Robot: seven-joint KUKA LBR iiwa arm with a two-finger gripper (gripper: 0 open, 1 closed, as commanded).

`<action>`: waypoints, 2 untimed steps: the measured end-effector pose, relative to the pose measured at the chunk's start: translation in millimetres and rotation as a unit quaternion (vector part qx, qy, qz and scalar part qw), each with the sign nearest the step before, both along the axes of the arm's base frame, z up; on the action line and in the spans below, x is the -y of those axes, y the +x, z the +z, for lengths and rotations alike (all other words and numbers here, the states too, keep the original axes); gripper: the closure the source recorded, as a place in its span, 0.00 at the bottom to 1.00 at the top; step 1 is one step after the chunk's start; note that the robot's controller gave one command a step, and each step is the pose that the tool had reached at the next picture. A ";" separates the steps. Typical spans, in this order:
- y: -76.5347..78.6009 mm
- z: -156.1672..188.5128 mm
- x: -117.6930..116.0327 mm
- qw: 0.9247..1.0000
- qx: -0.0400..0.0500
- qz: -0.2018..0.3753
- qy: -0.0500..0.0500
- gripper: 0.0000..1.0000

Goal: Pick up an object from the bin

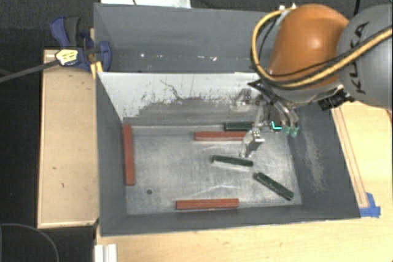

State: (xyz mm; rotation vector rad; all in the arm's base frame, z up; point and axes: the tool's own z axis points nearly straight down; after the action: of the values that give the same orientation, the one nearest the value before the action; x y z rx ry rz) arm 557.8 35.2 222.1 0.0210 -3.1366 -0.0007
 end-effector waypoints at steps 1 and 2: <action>1.5 4.5 0.2 1.000 0.004 0.000 0.000 0.00; 5.3 -39.0 -3.7 0.999 0.007 0.032 0.000 0.00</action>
Offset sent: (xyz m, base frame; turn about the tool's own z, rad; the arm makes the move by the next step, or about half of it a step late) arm 0.0075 0.0097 -0.1152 -0.1900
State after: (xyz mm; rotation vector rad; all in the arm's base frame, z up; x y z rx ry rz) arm 563.2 38.9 183.1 0.1230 -3.1474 -0.0007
